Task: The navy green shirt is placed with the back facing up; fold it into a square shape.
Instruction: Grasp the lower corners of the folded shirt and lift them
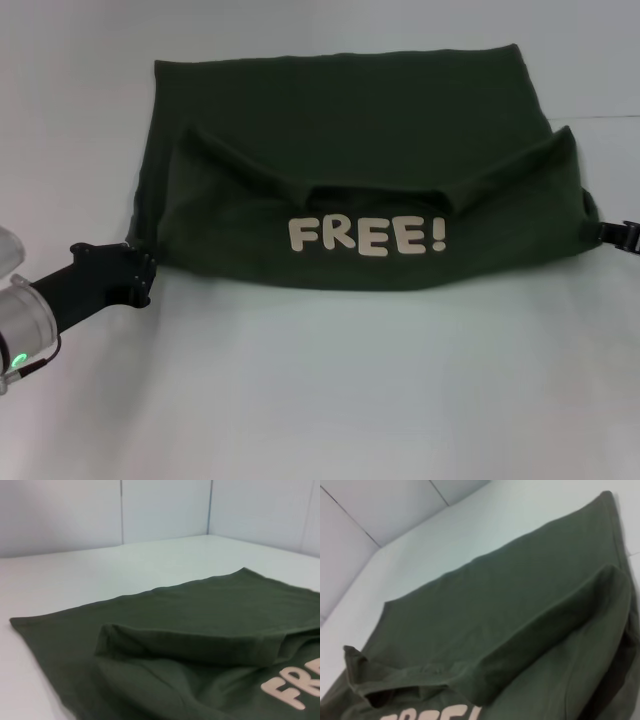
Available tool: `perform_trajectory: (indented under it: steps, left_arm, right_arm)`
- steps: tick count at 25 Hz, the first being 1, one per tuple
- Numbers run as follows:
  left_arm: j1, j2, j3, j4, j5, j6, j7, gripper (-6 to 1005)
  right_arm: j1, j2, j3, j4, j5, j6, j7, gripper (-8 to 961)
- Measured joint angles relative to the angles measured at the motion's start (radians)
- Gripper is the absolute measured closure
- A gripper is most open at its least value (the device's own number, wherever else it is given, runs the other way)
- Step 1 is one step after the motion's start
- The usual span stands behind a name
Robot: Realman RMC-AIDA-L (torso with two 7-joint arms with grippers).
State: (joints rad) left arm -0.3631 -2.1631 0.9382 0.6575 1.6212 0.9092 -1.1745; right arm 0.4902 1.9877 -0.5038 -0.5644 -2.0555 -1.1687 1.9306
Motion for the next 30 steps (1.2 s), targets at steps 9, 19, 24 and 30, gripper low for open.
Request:
perform_trajectory:
  steps: [9, 19, 24, 30]
  left_arm:
    - [0.081, 0.006, -0.012, 0.103, 0.11, 0.254, -0.244, 988]
    - [0.157, 0.011, -0.187, 0.104, 0.137, 0.664, -0.29, 987]
    - [0.202, 0.008, -0.222, 0.103, 0.139, 0.76, -0.296, 988]
    - [0.231, 0.003, -0.256, 0.102, 0.183, 0.834, -0.303, 988]
  right_arm:
    - [-0.094, -0.005, 0.053, -0.032, 0.051, -0.175, -0.11, 927]
    - [-0.186, -0.031, 0.076, -0.038, 0.047, -0.403, -0.245, 928]
    - [-0.248, -0.024, 0.079, -0.081, 0.045, -0.497, -0.286, 928]
    - [-0.331, -0.02, 0.091, -0.098, 0.044, -0.58, -0.341, 927]
